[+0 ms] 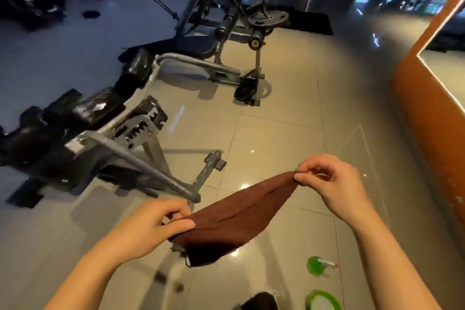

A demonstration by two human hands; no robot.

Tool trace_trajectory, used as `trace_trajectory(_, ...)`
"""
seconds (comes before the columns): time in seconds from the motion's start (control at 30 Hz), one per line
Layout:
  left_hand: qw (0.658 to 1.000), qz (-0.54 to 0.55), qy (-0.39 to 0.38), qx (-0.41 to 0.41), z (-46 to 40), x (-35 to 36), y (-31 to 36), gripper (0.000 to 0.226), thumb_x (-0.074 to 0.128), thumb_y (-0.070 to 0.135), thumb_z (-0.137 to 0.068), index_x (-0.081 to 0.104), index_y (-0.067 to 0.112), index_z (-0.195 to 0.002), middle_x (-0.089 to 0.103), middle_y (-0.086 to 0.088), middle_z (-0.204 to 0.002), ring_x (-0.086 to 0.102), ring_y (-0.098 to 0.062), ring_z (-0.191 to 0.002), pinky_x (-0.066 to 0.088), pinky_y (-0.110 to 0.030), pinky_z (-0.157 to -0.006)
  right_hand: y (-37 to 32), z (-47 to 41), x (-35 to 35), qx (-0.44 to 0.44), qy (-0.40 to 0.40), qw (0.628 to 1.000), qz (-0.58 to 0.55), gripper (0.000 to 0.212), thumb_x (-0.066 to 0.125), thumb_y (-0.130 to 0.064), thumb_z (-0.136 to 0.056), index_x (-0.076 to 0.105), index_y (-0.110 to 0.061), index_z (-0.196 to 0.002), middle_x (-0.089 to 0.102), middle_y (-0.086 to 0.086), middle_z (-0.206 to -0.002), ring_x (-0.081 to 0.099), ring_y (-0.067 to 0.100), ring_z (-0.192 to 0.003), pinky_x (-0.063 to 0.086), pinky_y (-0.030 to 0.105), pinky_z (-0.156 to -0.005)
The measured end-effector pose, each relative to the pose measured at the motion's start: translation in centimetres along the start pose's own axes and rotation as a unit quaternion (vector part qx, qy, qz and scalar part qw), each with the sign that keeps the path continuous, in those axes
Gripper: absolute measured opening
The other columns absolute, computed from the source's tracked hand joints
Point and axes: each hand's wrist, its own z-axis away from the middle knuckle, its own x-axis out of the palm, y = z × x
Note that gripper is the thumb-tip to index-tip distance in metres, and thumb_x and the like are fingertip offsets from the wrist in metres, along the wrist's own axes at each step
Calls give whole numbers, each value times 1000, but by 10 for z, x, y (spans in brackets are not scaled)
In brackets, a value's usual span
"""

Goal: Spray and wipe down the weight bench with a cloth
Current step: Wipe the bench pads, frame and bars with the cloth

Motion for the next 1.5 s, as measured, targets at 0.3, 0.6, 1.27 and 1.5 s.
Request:
trace_trajectory(0.3,964,-75,241,-82,218,-67,-66,44,40,78,-80,64,42,-74,59,19,-87,58,1,-77,38,-6,-62,-117,22,180,-156,-135,978,-17,26,65,-13,-90,63,-37,-80,66,-13,-80,62,6,-76,51,21,-65)
trace_trajectory(0.6,846,-93,442,-284,341,-107,-108,10,70,40,-84,67,41,-74,63,25,-92,59,1,-84,43,-16,-75,-221,8,350,-256,-315,914,1,14,63,-19,-91,65,-30,-83,68,-5,-72,67,15,-73,55,49,-74)
trace_trajectory(1.27,717,-36,522,-460,319,-261,-243,14,81,24,-74,72,32,-81,64,15,-79,60,-2,-83,42,-8,-69,-334,-133,605,40,-489,848,-200,16,62,-4,-90,68,-14,-101,71,7,-86,69,20,-79,53,30,-72)
trace_trajectory(1.5,729,44,489,-476,324,-314,-315,27,84,14,-71,67,28,-88,64,8,-88,61,-6,-82,48,-15,-70,-356,-152,677,184,-446,843,-238,19,57,5,-88,64,-10,-99,65,13,-86,61,24,-82,49,37,-81)
